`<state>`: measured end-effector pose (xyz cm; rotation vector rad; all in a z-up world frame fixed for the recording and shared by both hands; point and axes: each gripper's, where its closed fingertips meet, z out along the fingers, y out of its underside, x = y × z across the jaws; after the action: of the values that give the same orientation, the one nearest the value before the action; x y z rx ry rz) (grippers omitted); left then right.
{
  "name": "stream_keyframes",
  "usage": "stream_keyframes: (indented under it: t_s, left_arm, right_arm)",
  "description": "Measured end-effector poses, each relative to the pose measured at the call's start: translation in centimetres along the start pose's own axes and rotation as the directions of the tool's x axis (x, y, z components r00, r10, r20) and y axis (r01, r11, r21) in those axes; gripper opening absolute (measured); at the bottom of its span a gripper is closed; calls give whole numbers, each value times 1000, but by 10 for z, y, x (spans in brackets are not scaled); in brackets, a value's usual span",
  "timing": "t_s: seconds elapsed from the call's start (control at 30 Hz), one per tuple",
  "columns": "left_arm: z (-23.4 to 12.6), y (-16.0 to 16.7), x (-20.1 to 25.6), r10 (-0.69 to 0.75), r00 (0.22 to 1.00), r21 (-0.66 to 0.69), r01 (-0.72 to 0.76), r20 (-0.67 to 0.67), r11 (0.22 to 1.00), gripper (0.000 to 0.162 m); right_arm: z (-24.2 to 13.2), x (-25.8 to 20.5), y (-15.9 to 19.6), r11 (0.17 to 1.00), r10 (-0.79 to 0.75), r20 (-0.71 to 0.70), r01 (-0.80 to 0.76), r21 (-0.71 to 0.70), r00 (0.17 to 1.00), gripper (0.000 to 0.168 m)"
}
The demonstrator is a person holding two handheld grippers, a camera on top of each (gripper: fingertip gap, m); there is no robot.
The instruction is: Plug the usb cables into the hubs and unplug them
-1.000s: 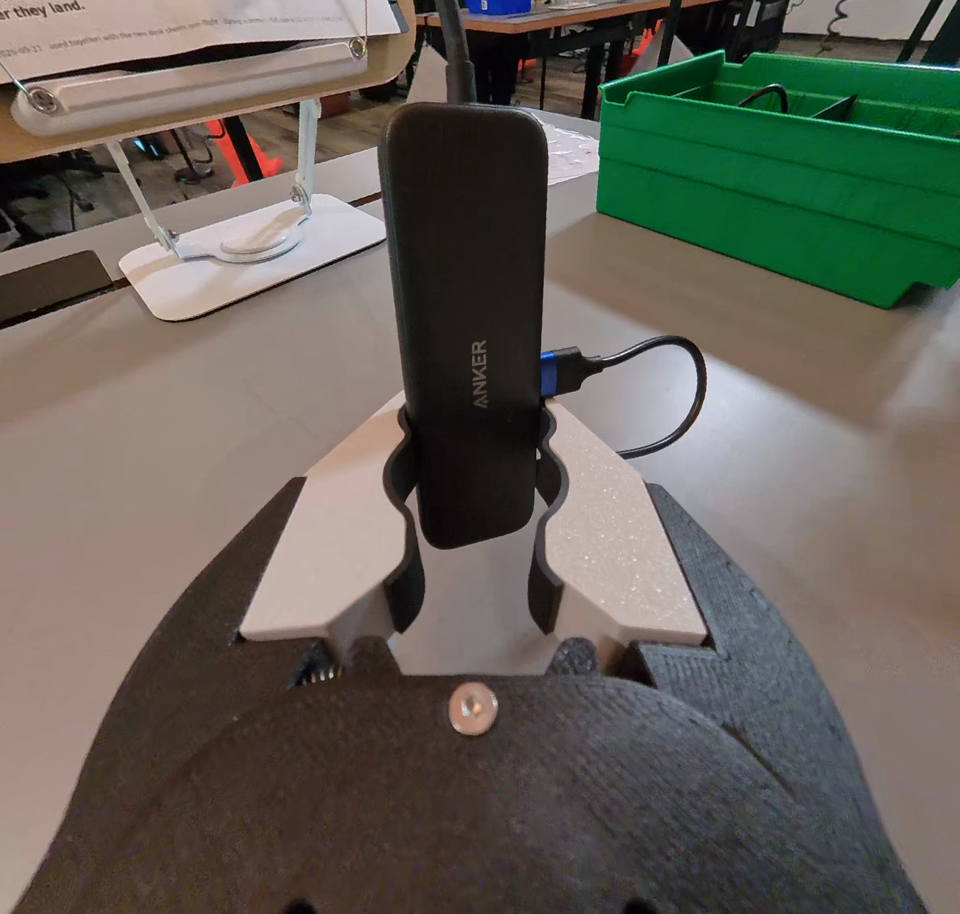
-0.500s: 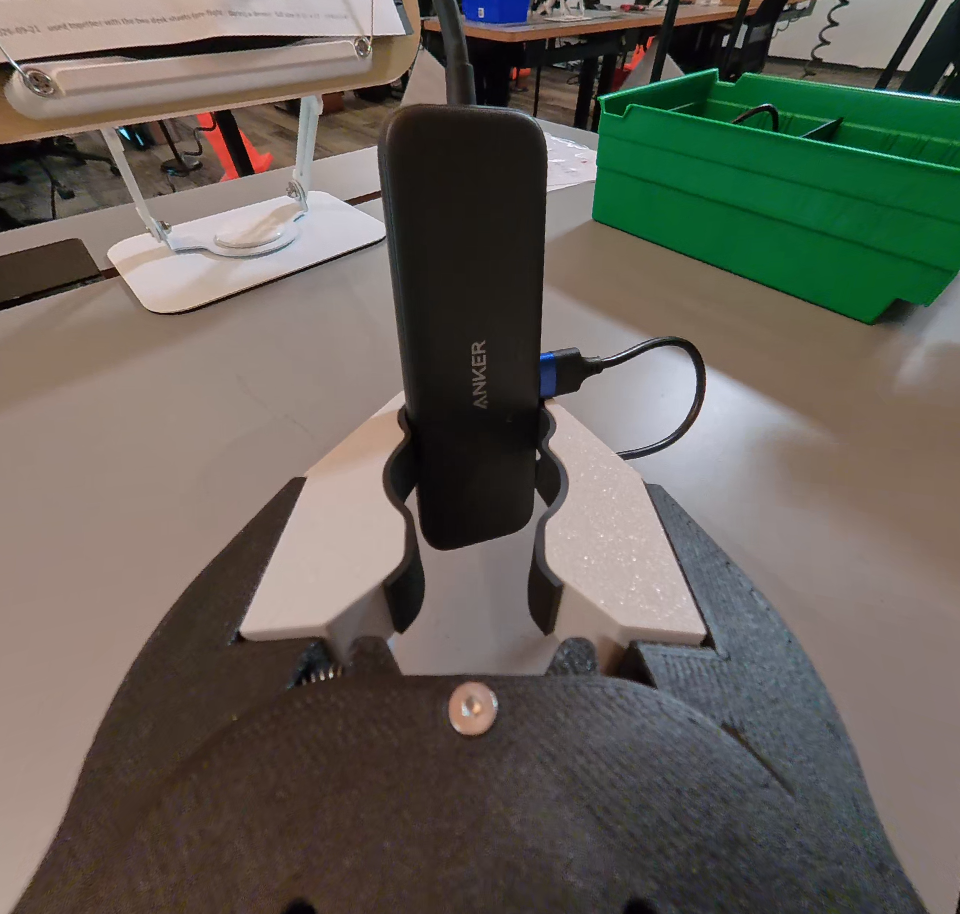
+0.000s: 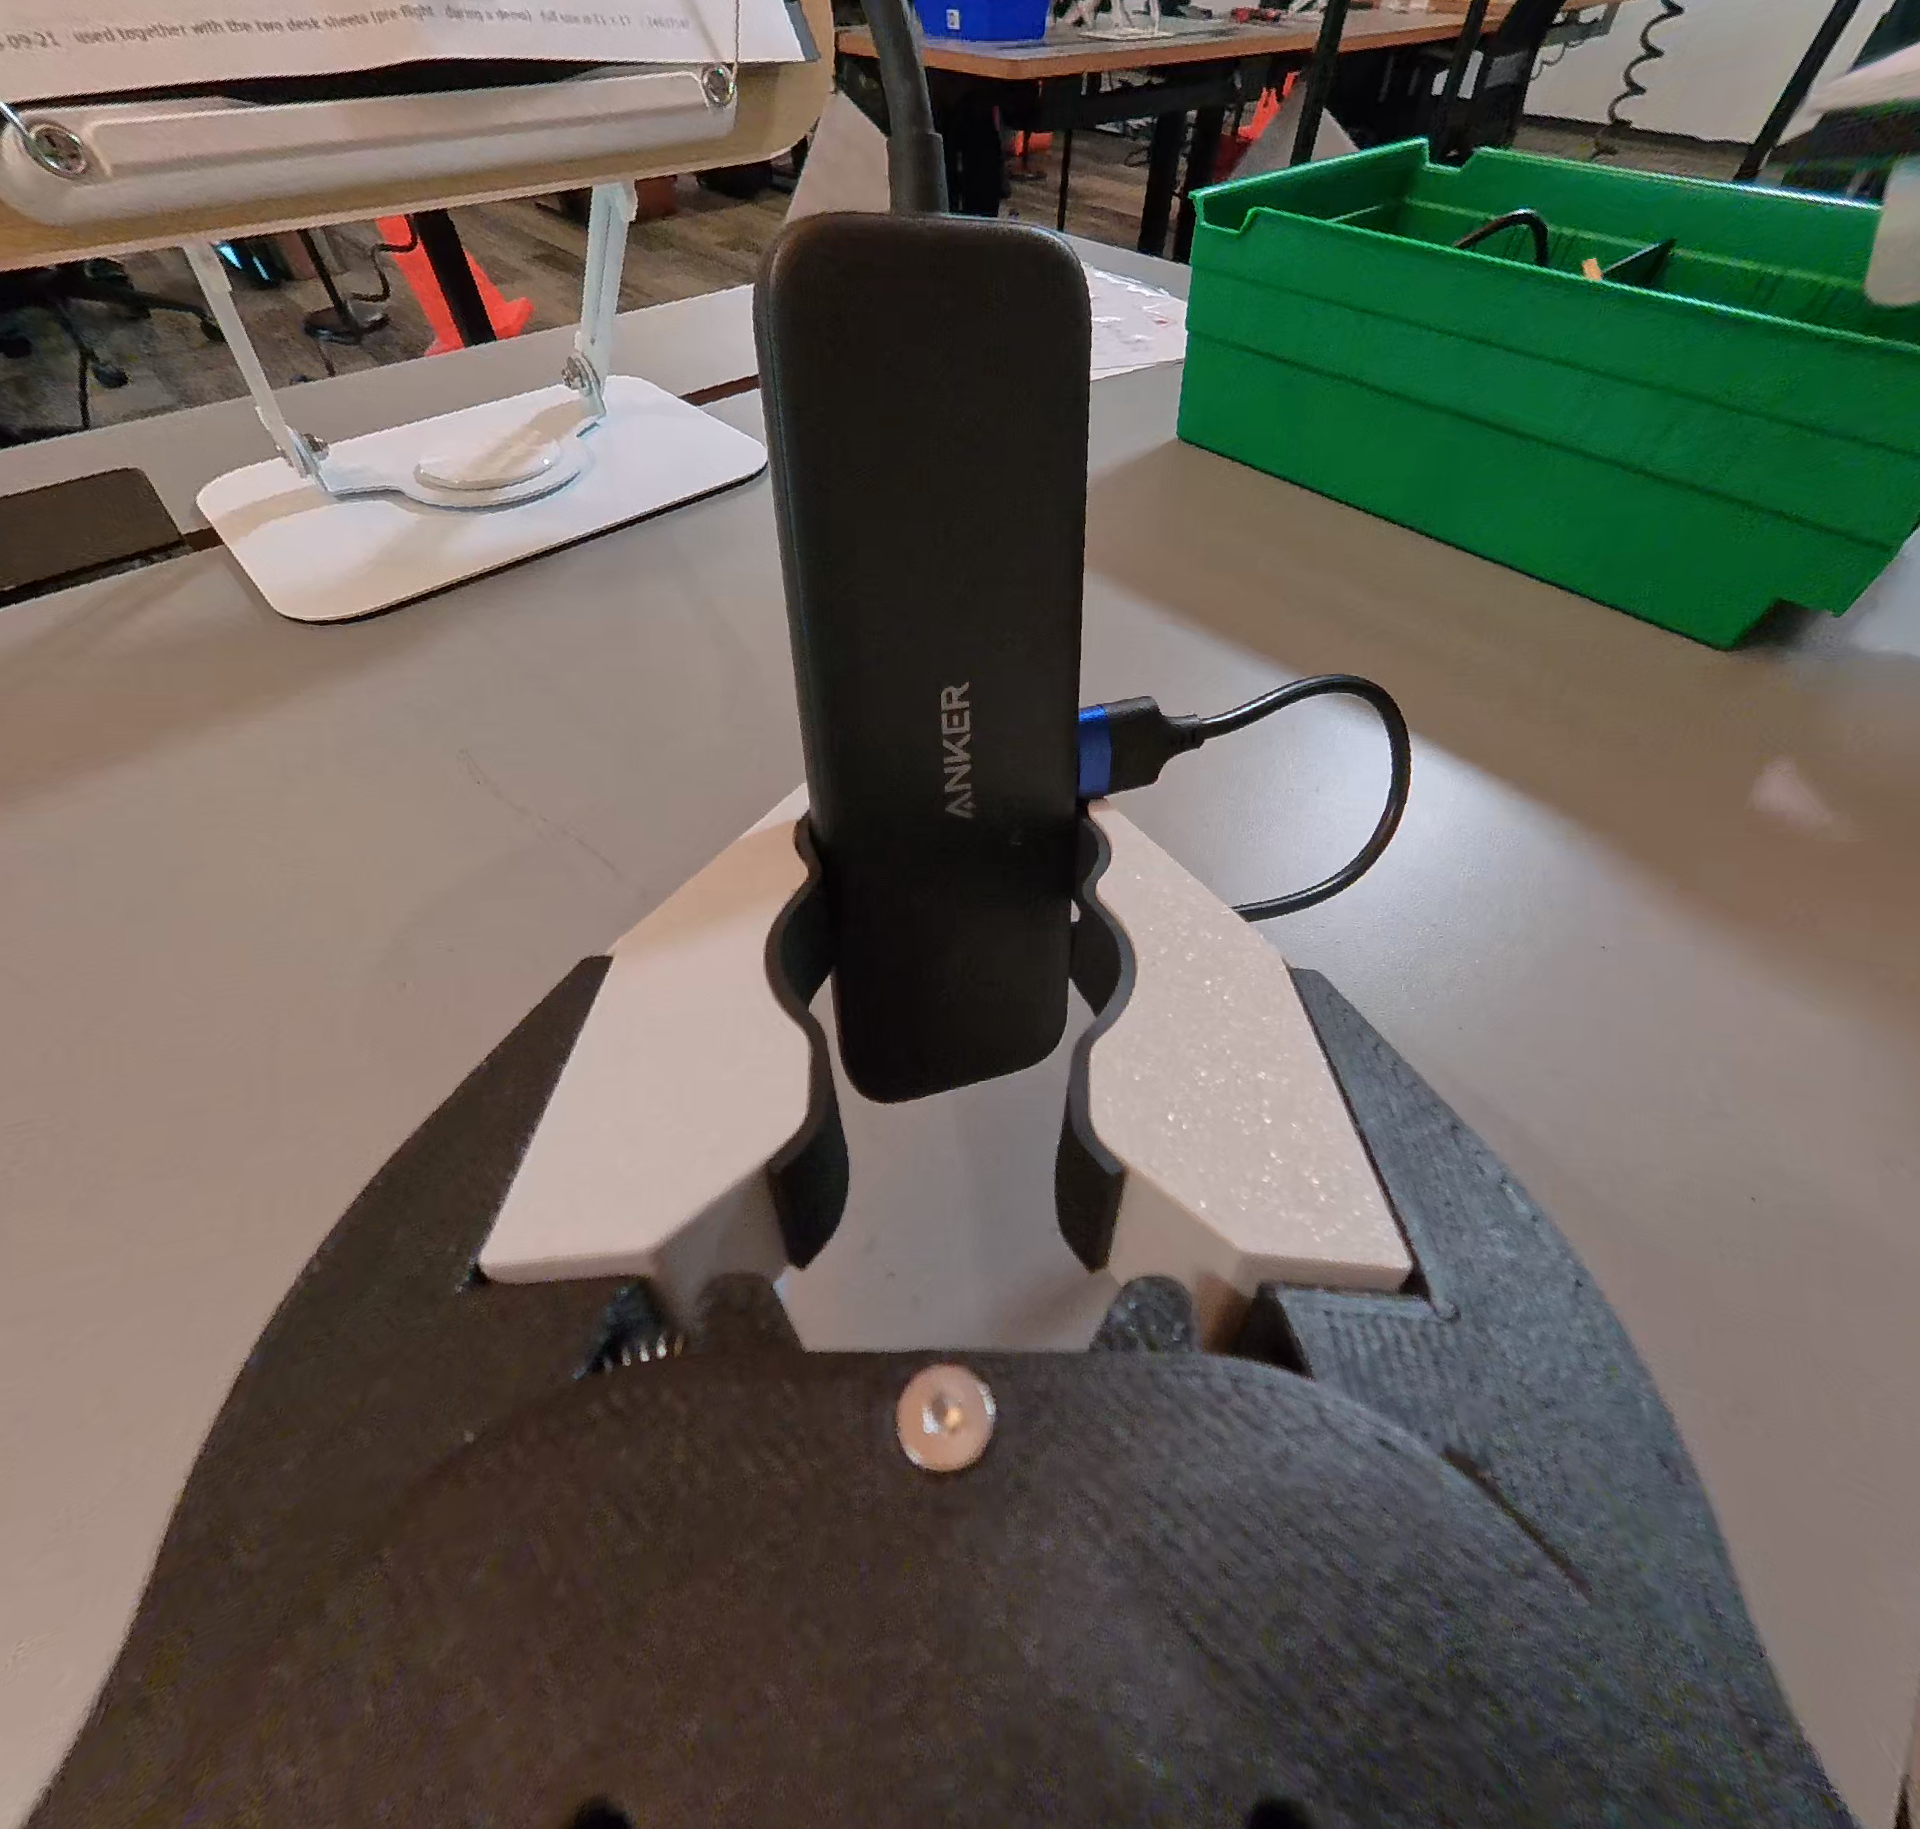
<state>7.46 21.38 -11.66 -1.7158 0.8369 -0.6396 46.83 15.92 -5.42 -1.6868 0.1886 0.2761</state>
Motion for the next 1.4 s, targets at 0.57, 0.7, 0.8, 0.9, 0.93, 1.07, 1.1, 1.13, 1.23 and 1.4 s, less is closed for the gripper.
stream_keyframes:
  t_s: [0.57,0.7,0.8,0.9,0.93,1.07,1.1,1.13,1.23,1.4]
  left_arm:
    - [3,1,26,80,996,-12,-81,-38,997,41]
    - [2,-6,51,142,987,17,-141,-69,990,41]
    - [1,-10,66,183,979,37,-180,-93,983,41]
    - [1,-10,77,207,970,46,-203,-123,978,42]
    - [1,-10,77,209,970,49,-205,-125,978,42]
    - [0,-10,81,181,967,53,-174,-178,983,42]
    - [0,-9,82,174,966,54,-167,-190,984,42]
    - [0,-10,82,171,966,57,-163,-193,985,42]
    - [-1,-12,85,169,964,69,-158,-205,985,42]
    - [1,-20,85,52,977,51,-42,-207,998,42]
  right_arm:
    - [-14,-281,32,896,-443,488,388,217,752,42]
    - [-2,-313,105,873,-414,595,485,45,689,46]
    - [2,-317,139,843,-371,640,533,-71,673,51]
    - [-1,-320,146,856,-305,676,504,-114,671,44]
    - [-3,-320,147,859,-291,687,497,-119,666,40]
    - [-9,-327,146,879,-241,725,462,-120,645,19]
    - [-10,-327,143,886,-238,726,451,-111,646,15]
    - [-11,-327,140,892,-233,725,440,-106,648,15]
    - [-11,-325,136,904,-201,729,410,-119,654,6]
    - [-10,-324,127,927,-108,725,333,-174,680,5]
